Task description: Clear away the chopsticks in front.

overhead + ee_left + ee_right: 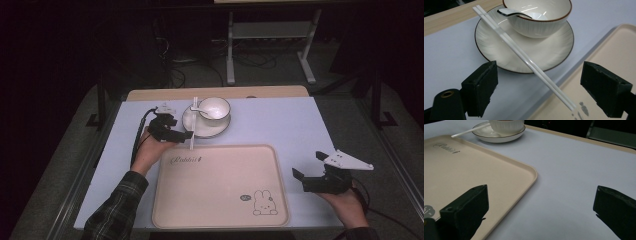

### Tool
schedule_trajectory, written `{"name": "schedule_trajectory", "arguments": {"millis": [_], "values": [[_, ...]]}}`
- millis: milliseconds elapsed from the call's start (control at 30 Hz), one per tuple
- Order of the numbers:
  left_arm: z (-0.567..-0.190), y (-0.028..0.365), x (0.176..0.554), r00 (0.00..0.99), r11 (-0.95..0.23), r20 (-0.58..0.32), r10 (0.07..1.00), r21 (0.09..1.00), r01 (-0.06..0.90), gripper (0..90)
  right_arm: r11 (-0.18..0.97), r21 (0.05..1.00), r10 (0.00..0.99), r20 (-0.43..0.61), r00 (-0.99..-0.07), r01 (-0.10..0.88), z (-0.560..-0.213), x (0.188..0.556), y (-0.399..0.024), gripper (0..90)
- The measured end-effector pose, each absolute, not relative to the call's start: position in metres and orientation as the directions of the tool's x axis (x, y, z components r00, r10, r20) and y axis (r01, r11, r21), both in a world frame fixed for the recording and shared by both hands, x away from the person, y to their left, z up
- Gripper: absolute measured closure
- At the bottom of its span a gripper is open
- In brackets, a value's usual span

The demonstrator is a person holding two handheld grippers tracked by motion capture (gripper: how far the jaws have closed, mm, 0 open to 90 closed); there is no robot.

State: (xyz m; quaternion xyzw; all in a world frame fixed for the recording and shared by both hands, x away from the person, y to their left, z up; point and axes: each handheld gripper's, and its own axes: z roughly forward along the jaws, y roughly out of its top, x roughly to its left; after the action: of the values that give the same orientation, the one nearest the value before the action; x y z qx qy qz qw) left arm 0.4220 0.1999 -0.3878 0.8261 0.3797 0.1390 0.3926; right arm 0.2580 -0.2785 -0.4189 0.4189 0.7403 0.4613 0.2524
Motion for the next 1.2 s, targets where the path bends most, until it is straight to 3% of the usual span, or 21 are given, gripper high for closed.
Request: {"name": "schedule_trajectory", "arguments": {"millis": [500,733,1200], "values": [[-0.404,0.172,0.465,0.64,-0.458,-0.049,0.767,0.656,0.599,39.5,0.207,0.898,0.855,0.028,-0.519,0.389,-0.419,0.258,-0.281,0.0],[-0.412,0.162,0.474,0.623,-0.471,-0.034,0.781,0.623,0.624,55.6,0.209,0.898,0.853,0.027,-0.521,0.388,-0.419,0.257,-0.281,0.0],[-0.42,0.156,0.488,0.582,-0.457,-0.02,0.813,0.596,0.66,66.2,0.205,0.9,0.853,0.028,-0.521,0.385,-0.418,0.257,-0.281,0.0]]}}
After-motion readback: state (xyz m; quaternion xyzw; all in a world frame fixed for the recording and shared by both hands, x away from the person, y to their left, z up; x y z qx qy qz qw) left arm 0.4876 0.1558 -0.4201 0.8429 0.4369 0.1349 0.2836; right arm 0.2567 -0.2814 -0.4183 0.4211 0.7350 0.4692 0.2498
